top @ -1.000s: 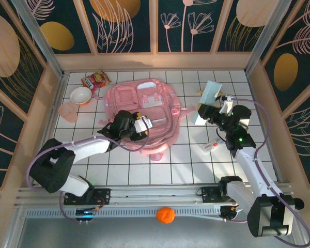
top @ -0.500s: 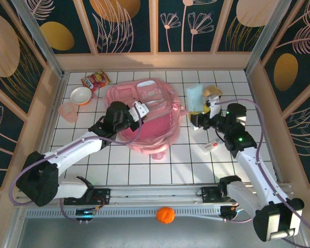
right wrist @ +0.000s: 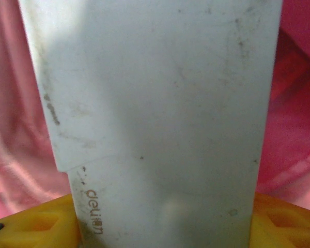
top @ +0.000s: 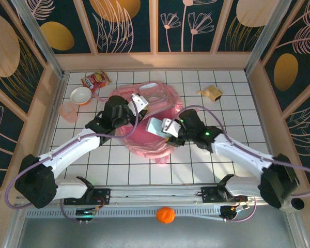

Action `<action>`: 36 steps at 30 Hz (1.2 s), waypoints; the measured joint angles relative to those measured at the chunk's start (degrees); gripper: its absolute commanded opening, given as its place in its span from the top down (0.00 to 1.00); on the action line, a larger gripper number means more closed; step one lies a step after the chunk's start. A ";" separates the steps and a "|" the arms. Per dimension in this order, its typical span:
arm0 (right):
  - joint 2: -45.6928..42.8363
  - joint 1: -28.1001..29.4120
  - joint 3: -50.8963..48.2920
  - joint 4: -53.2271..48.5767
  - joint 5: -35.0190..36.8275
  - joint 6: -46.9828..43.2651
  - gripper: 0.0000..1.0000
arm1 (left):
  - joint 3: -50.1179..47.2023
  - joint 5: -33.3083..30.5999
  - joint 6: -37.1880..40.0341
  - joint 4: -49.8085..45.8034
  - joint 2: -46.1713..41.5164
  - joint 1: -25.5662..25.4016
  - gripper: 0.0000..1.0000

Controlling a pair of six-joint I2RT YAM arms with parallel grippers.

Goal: Pack the student bag

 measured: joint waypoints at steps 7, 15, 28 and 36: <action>12.74 1.68 5.27 6.14 7.17 -10.51 0.65 | 0.66 0.85 -1.62 -1.09 -0.07 0.00 1.00; 20.04 1.79 6.62 16.13 10.95 -17.09 0.26 | 1.68 0.59 -2.67 -1.60 -0.42 0.11 1.00; 5.70 1.79 -1.05 17.00 9.07 13.20 0.39 | 1.36 -0.68 -3.91 -0.70 -1.14 0.11 1.00; 2.45 2.01 -11.47 22.47 5.95 46.82 0.56 | 0.83 -0.66 -4.85 -0.20 -1.14 0.11 1.00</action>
